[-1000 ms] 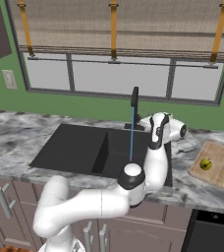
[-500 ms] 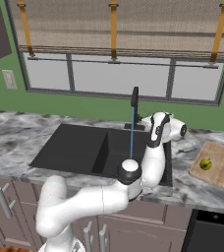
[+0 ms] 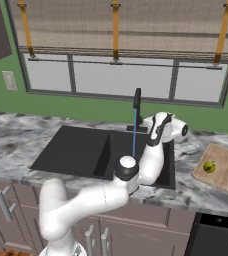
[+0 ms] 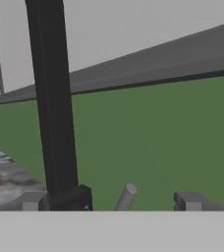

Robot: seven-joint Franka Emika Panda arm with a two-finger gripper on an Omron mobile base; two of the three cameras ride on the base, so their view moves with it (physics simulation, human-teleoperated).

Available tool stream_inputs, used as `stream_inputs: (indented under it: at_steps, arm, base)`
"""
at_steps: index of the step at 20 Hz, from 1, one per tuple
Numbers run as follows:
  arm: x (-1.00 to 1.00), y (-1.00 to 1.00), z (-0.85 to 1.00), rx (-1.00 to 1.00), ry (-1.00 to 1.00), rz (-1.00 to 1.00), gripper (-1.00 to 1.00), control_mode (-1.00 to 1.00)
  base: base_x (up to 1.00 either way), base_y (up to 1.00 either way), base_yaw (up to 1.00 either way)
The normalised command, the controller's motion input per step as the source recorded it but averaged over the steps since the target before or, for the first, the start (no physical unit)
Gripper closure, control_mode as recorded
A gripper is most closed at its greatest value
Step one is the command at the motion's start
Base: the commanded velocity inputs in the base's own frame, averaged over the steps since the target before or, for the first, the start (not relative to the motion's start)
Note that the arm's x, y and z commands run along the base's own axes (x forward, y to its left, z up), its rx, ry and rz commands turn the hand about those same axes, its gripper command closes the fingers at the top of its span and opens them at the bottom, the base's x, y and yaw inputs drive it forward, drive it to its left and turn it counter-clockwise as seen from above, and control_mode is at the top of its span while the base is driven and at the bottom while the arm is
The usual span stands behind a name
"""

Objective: Pick the pear from the sink and place it on the cutting board to airdry. Then turn off the sink faucet.

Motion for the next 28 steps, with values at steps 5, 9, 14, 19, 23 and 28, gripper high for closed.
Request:
stream_inputs:
  at_steps: [5,9,14,19,23,28]
  arm:
    - [0.15,0.00,-0.04,0.02,0.00,0.05,-1.00,-1.00]
    - [0.08,-0.11,-0.13,0.01,0.00,0.03,-1.00,-1.00]
    - [0.07,-0.12,-0.13,0.01,0.00,0.03,-1.00,-1.00]
    - [0.06,-0.01,-0.02,0.00,-0.01,0.06,-1.00,-1.00]
    - [0.08,0.02,0.11,0.02,-0.04,0.12,-1.00,-1.00]
    - [0.10,0.13,0.37,0.00,-0.09,0.16,-1.00,-1.00]
  base:
    - [0.00,0.00,0.00]
    - [0.00,0.00,0.00]
    - [0.00,0.00,0.00]
    - [0.00,0.00,0.00]
    - [0.00,0.00,0.00]
    - [0.00,0.00,0.00]
